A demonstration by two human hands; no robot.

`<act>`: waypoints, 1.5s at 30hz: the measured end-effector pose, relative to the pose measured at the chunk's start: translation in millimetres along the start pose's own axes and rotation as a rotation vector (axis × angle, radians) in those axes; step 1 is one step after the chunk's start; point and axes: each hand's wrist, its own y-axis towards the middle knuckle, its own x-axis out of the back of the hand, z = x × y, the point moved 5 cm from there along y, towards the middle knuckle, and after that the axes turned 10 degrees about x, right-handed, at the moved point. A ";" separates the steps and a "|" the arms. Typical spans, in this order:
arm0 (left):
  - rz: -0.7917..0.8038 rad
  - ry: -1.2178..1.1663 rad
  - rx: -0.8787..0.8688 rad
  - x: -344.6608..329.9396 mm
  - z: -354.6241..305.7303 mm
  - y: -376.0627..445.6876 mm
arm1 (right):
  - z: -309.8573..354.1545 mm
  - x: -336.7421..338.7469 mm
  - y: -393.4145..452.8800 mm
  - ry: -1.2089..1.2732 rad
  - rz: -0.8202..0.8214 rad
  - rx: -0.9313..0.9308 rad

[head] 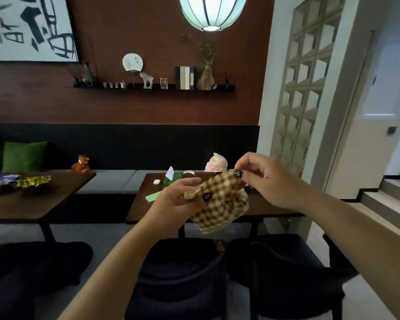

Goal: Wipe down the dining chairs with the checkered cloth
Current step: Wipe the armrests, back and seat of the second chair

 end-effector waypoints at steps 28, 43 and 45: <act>-0.140 -0.169 0.005 89.8 17.4 29.2 | -7.2 -75.9 77.0 -0.059 0.079 0.158; -0.275 -0.287 0.040 61.8 2.8 58.3 | -14.5 -29.3 74.7 -0.022 -0.040 -0.006; -0.250 -0.304 0.039 56.2 1.3 61.7 | -24.5 -28.7 71.3 0.110 -0.102 -0.045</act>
